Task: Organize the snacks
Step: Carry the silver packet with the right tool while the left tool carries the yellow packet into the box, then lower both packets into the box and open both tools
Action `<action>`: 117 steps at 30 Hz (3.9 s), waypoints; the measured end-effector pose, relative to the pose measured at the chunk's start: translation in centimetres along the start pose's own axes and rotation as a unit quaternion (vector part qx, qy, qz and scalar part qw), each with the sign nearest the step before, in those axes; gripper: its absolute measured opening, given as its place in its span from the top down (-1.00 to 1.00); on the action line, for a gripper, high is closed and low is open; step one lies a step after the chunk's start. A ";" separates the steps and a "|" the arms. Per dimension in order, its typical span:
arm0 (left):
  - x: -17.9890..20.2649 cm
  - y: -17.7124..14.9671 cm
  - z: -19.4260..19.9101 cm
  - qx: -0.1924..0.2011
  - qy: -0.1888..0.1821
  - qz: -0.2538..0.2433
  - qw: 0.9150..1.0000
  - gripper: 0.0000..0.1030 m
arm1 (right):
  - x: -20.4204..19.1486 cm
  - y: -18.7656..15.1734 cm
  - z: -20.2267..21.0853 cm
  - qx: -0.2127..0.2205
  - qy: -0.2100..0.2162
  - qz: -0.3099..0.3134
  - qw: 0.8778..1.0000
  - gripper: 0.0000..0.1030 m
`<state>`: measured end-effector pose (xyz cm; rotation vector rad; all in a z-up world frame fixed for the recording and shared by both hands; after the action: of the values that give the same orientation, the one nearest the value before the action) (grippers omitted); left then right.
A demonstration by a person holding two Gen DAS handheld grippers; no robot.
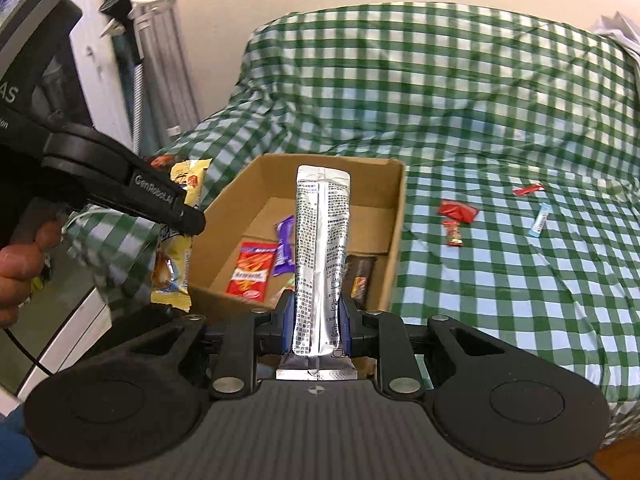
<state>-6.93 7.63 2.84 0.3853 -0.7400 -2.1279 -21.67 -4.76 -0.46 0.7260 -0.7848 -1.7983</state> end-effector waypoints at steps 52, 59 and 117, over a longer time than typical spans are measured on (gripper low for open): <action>-2.4 -2.0 -1.0 -0.014 -0.007 0.041 0.999 0.75 | -3.0 -0.3 -0.8 -0.016 -0.005 0.049 0.999 0.54; -3.1 -1.5 -1.7 -0.016 -0.002 0.050 0.999 0.75 | -2.8 -0.3 -1.2 -0.015 -0.007 0.050 0.999 0.54; -6.5 5.1 -16.2 -0.081 0.033 0.071 0.994 0.75 | -0.5 3.6 -16.6 -0.105 -0.011 0.050 0.993 0.53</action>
<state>8.35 4.33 -6.47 0.3059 -0.5364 -2.0136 -6.72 -8.33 -7.62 0.5209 -0.6236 -1.7697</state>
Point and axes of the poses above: each gripper's, at about its wrist camera, not at the fingertips, and z roughly against the way its jaws point, x to its right, y to its top, the point moved 3 cm from there along -z, roughly the way its jaws point, and after that the axes turned 2 degrees about -y, right-handed, at the moved point
